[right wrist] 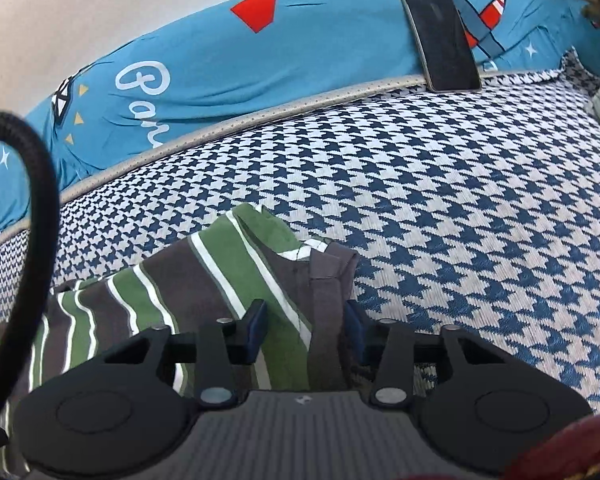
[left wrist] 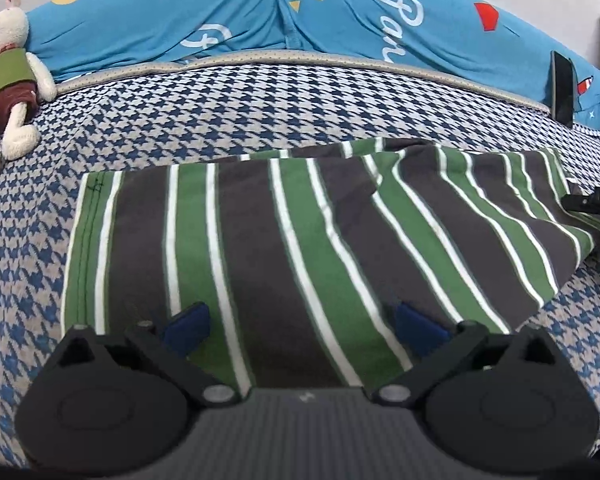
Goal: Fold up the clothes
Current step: 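Grasp a corner of the shirt with the right gripper and lift it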
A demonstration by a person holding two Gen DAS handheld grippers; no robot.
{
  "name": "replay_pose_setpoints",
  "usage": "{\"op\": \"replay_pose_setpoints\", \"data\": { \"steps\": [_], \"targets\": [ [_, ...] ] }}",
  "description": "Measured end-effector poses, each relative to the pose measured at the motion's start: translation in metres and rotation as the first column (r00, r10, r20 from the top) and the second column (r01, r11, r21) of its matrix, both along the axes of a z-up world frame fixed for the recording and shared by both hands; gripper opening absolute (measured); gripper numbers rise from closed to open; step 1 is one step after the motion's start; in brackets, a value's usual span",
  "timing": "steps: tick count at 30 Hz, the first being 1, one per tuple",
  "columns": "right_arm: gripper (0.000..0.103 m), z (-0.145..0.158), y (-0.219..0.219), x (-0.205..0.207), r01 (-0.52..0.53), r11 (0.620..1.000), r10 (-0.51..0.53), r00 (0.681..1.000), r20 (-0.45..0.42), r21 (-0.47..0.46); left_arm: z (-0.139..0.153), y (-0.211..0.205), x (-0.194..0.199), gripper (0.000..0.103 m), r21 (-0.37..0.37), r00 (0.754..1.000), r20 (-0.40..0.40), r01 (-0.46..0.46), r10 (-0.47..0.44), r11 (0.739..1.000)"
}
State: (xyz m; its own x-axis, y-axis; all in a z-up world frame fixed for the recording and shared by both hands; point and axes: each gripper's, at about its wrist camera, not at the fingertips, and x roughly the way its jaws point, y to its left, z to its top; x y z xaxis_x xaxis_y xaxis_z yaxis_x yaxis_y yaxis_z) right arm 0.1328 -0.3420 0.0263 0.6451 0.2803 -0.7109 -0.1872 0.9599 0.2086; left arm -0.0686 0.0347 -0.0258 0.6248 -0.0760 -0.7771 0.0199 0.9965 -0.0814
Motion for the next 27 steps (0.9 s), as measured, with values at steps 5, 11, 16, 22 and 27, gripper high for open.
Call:
{"op": "replay_pose_setpoints", "data": {
  "steps": [5,11,16,22,27],
  "targets": [
    [0.020,0.000,-0.001,0.000,-0.007,1.000,0.006,1.000,0.012,0.018,0.004,-0.009,0.002,0.103,0.020,1.000,0.004,0.026,-0.026,0.999],
    [0.014,0.012,0.009,-0.008,-0.020,1.000,0.021,0.997,0.073,-0.007,0.007,-0.011,0.002,0.103,0.032,0.999,0.002,0.032,-0.032,0.999],
    [0.013,0.024,0.017,-0.015,-0.031,0.999,0.035,0.991,0.132,-0.033,0.010,-0.008,0.001,0.103,0.016,1.000,-0.002,0.014,-0.014,1.000],
    [0.013,0.040,0.035,-0.032,-0.061,0.996,0.073,0.975,0.209,-0.062,0.011,-0.009,0.000,0.103,0.012,1.000,0.002,0.015,-0.015,1.000],
    [0.013,0.055,0.057,-0.046,-0.116,0.988,0.139,0.950,0.278,-0.100,0.012,-0.009,0.000,0.103,0.014,1.000,0.003,0.008,-0.008,1.000]
  ]
}}
